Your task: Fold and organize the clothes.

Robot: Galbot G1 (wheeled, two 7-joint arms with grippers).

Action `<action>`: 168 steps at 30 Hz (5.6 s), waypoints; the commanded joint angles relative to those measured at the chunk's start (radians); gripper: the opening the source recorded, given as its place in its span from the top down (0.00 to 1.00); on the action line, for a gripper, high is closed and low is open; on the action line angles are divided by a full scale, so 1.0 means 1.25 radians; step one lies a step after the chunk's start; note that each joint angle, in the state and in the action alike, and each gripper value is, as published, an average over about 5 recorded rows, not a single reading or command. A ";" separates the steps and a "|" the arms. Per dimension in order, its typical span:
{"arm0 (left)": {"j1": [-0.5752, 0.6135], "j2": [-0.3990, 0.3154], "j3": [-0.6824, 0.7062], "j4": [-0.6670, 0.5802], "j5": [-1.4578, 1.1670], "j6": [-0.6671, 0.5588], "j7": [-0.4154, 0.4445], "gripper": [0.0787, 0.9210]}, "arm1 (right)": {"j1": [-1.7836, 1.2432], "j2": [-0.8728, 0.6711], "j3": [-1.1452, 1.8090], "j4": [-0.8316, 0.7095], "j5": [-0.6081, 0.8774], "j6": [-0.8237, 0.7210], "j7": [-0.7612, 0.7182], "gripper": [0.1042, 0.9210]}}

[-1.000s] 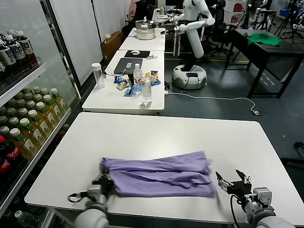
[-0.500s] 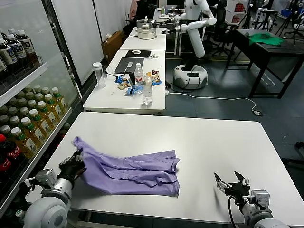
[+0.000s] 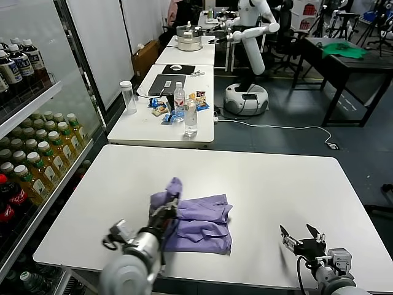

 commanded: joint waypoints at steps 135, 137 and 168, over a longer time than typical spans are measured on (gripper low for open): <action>0.250 0.100 -0.119 -0.107 0.569 -0.161 0.110 0.12 | 0.511 0.298 -0.455 -0.396 0.008 -0.025 0.072 0.12; 0.248 0.096 -0.116 -0.107 0.569 -0.160 0.109 0.12 | 0.521 0.303 -0.463 -0.412 0.035 -0.031 0.079 0.13; 0.241 0.064 -0.063 -0.101 0.579 -0.152 0.116 0.12 | 0.472 -0.031 -0.268 -0.357 -0.137 0.144 -0.031 0.86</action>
